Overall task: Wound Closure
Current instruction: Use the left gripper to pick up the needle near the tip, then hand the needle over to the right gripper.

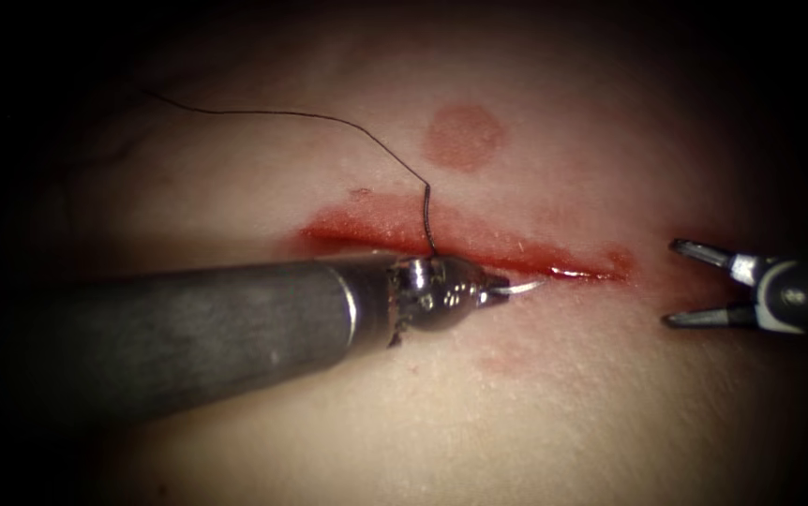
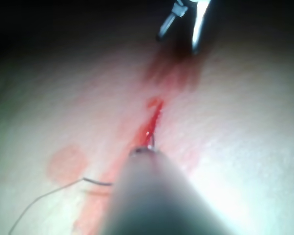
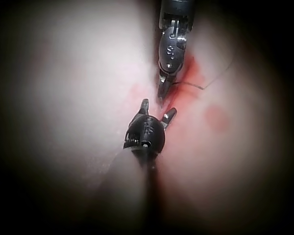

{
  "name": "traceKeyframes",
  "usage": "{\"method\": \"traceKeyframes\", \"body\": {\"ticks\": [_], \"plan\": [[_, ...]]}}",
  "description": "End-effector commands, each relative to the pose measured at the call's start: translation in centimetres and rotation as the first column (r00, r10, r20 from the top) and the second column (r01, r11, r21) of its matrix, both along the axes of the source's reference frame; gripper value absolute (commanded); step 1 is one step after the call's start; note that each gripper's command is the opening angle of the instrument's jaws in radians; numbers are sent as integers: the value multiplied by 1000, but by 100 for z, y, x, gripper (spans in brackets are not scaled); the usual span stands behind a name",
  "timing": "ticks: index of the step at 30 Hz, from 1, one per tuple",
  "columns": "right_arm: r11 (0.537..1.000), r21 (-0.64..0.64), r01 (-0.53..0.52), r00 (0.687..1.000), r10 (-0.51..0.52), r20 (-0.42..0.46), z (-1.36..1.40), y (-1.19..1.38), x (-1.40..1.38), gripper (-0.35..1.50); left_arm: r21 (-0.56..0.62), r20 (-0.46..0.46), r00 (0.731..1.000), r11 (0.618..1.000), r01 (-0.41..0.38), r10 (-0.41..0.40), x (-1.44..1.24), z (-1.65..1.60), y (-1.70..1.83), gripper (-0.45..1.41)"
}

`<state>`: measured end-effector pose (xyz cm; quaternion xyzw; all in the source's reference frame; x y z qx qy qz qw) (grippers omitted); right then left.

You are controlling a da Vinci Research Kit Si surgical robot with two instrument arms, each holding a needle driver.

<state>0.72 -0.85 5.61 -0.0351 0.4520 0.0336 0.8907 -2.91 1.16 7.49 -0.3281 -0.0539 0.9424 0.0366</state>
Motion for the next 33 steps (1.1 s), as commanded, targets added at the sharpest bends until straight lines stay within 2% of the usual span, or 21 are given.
{"method": "traceKeyframes", "body": {"ticks": [1,8,13,16,22,30,31,33], "plan": [[1000,2,0,1000,0,-5,5,-5,4,86,-10,20,1000,1000,8,-7,-1,2,0,-35],[1000,12,-6,1000,6,-1,1,-3,6,88,-72,140,990,997,38,-27,31,-31,12,-35],[1000,13,-15,1000,15,0,0,0,10,90,-95,256,966,995,4,21,46,-45,11,-35],[1000,15,-17,1000,17,8,2,3,16,90,-113,317,947,994,-13,49,52,-48,6,-35],[999,45,-3,1000,3,1,12,9,47,101,-157,431,898,987,-25,91,72,-56,-2,-35],[993,120,12,1000,-14,16,32,6,74,95,-183,531,841,983,-10,107,91,-63,-7,-35],[991,134,4,1000,-6,15,35,6,75,95,-185,545,831,983,-11,111,92,-63,-7,-35],[981,190,-27,1000,23,19,47,7,72,93,-192,593,795,981,-14,127,94,-64,-8,-35]]}}
